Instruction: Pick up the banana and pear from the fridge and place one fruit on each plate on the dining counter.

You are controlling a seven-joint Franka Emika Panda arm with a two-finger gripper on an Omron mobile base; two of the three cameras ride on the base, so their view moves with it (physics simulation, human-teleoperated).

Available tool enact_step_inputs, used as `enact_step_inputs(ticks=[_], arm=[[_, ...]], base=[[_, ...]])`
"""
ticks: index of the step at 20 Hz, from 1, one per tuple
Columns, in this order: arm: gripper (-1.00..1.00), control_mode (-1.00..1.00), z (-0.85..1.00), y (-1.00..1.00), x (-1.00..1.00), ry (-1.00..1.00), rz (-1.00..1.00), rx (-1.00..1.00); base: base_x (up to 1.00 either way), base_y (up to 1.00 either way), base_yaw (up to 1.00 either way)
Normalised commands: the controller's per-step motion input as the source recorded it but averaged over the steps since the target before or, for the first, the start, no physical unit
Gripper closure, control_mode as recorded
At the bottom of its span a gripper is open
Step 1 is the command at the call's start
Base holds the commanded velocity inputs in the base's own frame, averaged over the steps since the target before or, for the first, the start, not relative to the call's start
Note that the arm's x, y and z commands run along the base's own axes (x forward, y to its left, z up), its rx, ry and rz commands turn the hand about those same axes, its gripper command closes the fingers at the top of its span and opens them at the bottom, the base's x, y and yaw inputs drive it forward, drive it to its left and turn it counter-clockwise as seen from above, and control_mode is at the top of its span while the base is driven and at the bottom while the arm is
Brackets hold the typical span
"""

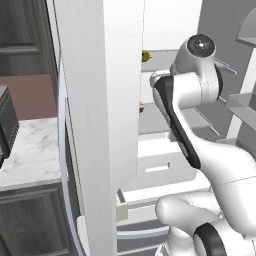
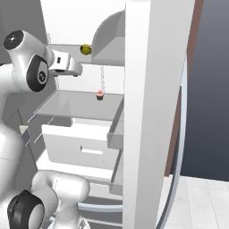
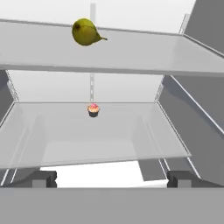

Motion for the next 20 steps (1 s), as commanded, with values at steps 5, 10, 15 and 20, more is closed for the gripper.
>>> enact_step_inputs(ticks=[5,10,15,20], arm=[[-1.0,-1.0,0.24,0.0,0.28,-0.26,0.0,0.0],[-1.0,-1.0,0.14,0.0,0.39,-0.09,0.0,0.01],[-1.0,-1.0,0.23,0.01,0.44,0.0,0.0,0.0],[-1.0,-1.0,0.03,0.13,0.4,0.01,0.0,0.0]], base=[[0.0,0.0,0.0],[0.0,0.0,0.0],[0.0,0.0,0.0],[0.0,0.0,0.0]])
